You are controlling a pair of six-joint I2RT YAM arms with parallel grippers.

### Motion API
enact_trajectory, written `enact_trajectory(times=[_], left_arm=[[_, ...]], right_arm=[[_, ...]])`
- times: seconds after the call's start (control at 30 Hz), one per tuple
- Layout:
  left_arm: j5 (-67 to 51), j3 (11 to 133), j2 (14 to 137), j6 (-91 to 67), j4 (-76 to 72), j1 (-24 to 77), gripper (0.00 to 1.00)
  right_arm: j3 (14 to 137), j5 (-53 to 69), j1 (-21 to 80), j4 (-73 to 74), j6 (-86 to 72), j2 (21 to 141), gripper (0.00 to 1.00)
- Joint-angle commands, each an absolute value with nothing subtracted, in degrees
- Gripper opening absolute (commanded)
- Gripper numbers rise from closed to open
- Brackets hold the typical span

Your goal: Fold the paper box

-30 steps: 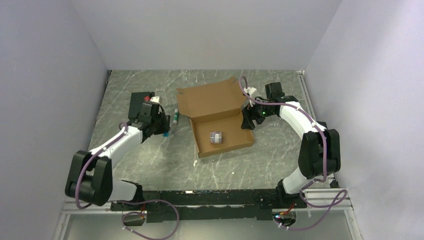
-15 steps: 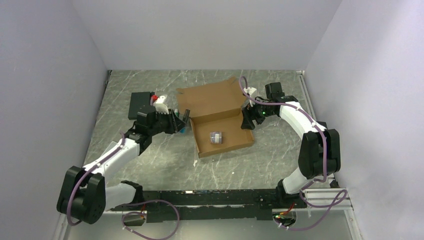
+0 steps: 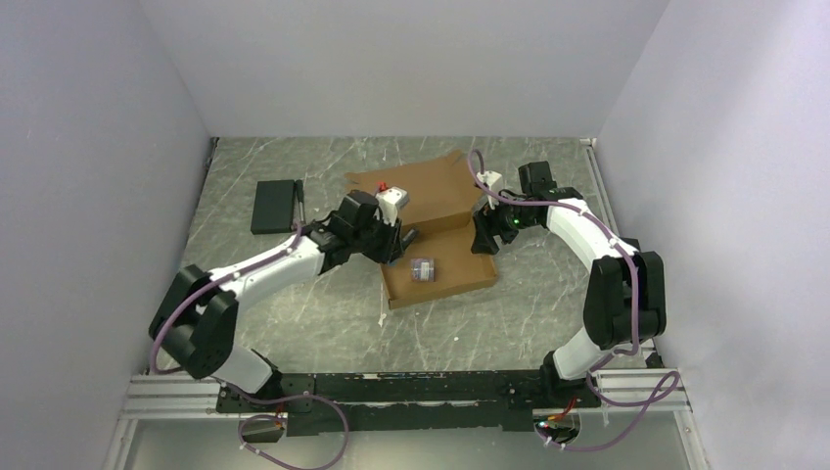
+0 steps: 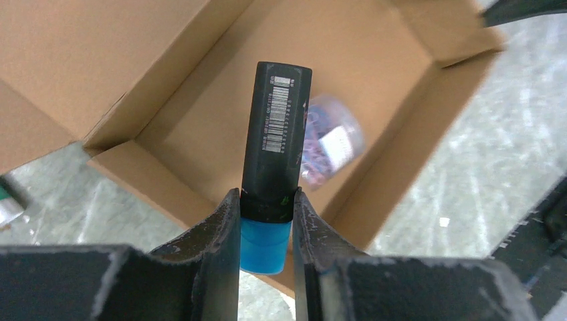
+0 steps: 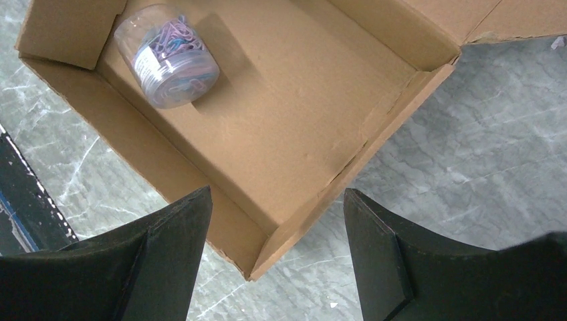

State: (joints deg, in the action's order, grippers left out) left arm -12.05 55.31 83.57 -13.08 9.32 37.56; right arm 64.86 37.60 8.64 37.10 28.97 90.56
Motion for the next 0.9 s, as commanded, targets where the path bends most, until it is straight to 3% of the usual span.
enact_trajectory(times=[0.0,0.27,0.4,0.6,0.87], left_arm=[[-4.31,59.38,87.84,-10.12,15.08,37.78,0.29],[-3.82,61.64,86.58,-12.00,14.36,37.92,0.58],[-4.67,60.90,84.20,-11.17,12.04,37.86,0.66],[4.52,58.56,80.10,-13.88,13.26,34.35,0.84],[-0.64,52.08,75.59,-18.99,13.20,18.80,0.86]], right_arm=[[67.15,38.81,8.35,37.35,30.15,91.38,0.76],[67.45,39.30,8.24,38.65,32.37,91.93,0.76],[67.51,40.10,7.80,39.40,33.72,91.73,0.76],[67.59,42.60,6.23,40.57,35.42,91.51,0.76],[67.25,43.89,5.79,41.22,37.00,91.79,0.76]])
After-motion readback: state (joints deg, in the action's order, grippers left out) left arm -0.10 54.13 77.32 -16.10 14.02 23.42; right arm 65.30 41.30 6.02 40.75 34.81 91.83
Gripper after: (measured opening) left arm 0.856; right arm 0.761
